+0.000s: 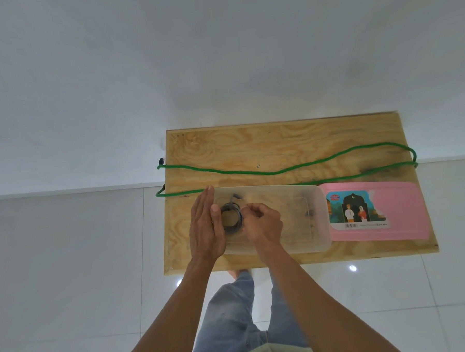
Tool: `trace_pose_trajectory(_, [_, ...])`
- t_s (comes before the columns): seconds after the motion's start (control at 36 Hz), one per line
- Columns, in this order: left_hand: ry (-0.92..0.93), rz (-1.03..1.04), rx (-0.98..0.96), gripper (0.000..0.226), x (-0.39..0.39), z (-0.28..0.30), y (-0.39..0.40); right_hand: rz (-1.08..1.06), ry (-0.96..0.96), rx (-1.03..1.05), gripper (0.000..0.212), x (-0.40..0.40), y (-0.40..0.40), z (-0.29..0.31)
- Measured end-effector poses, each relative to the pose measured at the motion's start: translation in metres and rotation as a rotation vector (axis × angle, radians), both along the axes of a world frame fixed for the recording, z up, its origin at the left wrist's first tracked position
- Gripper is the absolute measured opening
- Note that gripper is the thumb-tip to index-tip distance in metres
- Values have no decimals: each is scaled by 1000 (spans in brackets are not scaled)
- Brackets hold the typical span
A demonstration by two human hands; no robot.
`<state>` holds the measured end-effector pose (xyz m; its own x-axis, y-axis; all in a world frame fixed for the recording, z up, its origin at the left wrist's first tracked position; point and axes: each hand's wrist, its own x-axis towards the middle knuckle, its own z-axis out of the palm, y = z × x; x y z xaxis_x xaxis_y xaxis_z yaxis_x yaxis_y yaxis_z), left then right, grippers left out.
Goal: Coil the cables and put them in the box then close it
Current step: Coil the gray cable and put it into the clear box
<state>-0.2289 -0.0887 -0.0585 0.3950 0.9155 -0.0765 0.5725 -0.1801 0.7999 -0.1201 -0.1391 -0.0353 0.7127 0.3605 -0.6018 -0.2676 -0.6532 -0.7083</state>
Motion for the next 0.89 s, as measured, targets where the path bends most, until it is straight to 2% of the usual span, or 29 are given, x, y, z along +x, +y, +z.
trace_pose_trajectory(0.22, [18,-8,3,55,0,2,0,88,-58,-39,8,0,-3,0])
trace_pose_trajectory(0.56, [15,-11,6,55,-1,0,1,126,-61,-289,13,-2,7,-12])
trace_pose_trajectory(0.89, [13,-3,-7,56,-1,-1,1,78,-76,-192,14,0,13,-3])
